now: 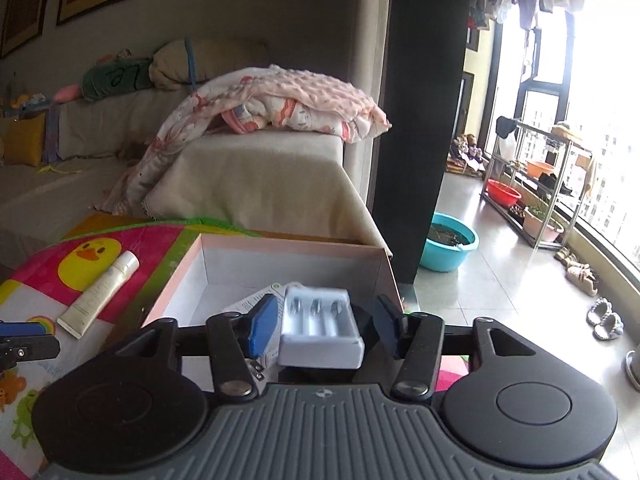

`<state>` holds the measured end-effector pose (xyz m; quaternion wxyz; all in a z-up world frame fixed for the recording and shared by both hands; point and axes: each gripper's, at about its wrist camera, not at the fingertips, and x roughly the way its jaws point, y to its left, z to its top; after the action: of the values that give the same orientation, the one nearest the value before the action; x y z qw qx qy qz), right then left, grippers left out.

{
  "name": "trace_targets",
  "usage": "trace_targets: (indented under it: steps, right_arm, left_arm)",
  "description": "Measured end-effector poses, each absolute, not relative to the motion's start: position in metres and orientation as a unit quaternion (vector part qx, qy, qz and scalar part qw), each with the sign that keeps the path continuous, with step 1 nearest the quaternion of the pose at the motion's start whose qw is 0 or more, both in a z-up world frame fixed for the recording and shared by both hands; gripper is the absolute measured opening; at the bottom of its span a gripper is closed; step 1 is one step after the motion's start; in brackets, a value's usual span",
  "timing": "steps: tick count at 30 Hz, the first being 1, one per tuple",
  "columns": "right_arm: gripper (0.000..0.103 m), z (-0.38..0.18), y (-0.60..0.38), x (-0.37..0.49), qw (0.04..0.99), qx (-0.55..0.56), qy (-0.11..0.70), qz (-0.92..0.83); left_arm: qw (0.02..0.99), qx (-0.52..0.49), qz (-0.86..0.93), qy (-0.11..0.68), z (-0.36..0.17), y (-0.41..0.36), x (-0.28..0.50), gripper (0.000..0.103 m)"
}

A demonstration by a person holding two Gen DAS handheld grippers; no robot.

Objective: Organize rigid objects

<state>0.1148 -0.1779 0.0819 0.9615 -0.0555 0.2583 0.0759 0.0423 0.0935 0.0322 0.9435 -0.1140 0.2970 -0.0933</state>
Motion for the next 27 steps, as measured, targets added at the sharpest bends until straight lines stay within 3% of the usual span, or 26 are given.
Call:
trace_targets:
  steps: [2, 10, 15, 19, 21, 23, 27]
  right_arm:
    - [0.078, 0.077, -0.178, 0.098, 0.963, -0.058, 0.251, 0.082]
    - [0.083, 0.039, -0.193, 0.022, 0.965, -0.067, 0.247, 0.056]
    - [0.083, 0.025, -0.204, 0.018, 0.966, 0.009, 0.252, 0.048]
    - [0.083, 0.018, -0.200, 0.019, 0.966, 0.008, 0.253, 0.055]
    - [0.084, 0.016, -0.200, 0.020, 0.964, 0.011, 0.258, 0.061]
    - [0.084, 0.014, -0.202, 0.024, 0.961, 0.019, 0.270, 0.063]
    - [0.084, 0.012, -0.212, 0.030, 0.957, 0.052, 0.280, 0.060]
  left_arm:
    - [0.942, -0.119, -0.094, 0.301, 0.029, 0.097, 0.045, 0.043]
    - [0.931, -0.154, -0.128, 0.306, 0.030, 0.085, 0.082, 0.043]
    - [0.927, -0.150, -0.132, 0.318, 0.043, 0.073, 0.166, 0.042]
    - [0.930, -0.112, -0.124, 0.327, 0.037, 0.060, 0.227, 0.042]
    - [0.932, -0.069, -0.113, 0.338, 0.029, 0.052, 0.250, 0.037]
    - [0.928, -0.048, -0.093, 0.357, 0.019, 0.049, 0.265, 0.021]
    - [0.926, -0.028, -0.115, 0.358, 0.011, 0.045, 0.267, 0.021]
